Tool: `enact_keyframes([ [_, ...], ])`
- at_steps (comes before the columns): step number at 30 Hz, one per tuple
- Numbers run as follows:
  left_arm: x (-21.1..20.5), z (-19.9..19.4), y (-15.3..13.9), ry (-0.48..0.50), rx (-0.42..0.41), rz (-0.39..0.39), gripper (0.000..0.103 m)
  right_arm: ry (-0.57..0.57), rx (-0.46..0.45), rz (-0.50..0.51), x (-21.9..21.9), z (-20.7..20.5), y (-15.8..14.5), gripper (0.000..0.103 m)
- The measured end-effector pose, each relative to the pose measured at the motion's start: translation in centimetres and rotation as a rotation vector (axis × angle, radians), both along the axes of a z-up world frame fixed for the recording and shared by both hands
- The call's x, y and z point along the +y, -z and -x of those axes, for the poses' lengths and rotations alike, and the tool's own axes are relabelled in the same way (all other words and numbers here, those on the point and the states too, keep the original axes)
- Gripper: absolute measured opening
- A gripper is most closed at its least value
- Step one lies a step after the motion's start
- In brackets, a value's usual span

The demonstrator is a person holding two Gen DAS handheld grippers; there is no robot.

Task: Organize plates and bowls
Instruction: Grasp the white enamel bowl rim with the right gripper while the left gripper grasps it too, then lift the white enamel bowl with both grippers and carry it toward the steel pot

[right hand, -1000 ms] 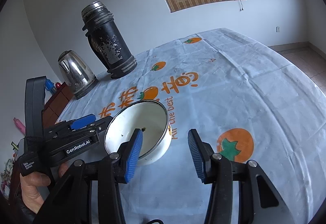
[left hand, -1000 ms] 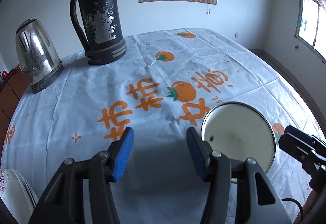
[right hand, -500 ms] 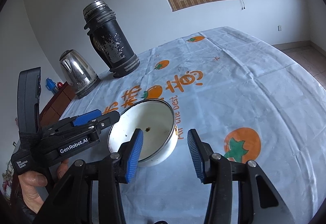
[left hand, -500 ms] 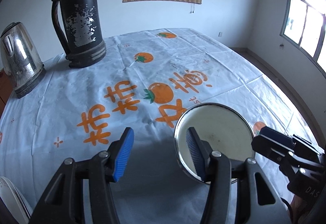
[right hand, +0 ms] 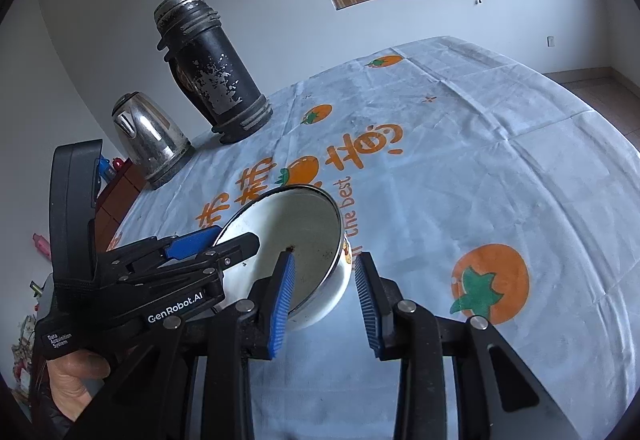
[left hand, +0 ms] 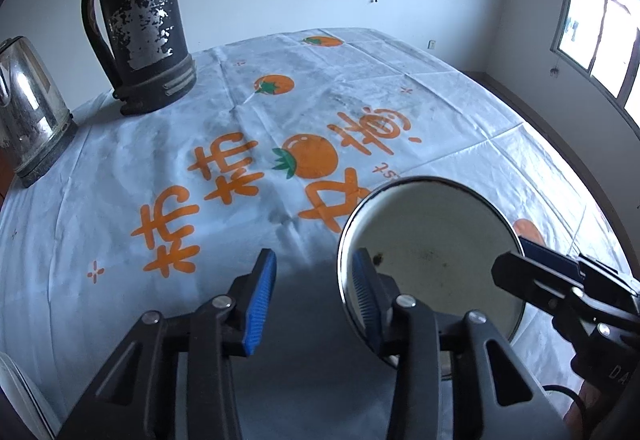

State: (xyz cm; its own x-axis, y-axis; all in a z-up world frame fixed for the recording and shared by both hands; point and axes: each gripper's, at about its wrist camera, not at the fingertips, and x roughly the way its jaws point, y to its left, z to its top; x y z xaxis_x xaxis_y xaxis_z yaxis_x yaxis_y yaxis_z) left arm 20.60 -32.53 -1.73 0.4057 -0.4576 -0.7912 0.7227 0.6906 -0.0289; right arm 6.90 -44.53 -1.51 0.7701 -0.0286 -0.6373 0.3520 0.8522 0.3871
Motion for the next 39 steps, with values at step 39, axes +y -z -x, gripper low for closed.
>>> enact_keyframes([
  [39, -0.1, 1.6, -2.7, 0.037, -0.069, 0.016, 0.005, -0.035, 0.014, 0.033, 1.0, -0.9, -1.3, 0.01],
])
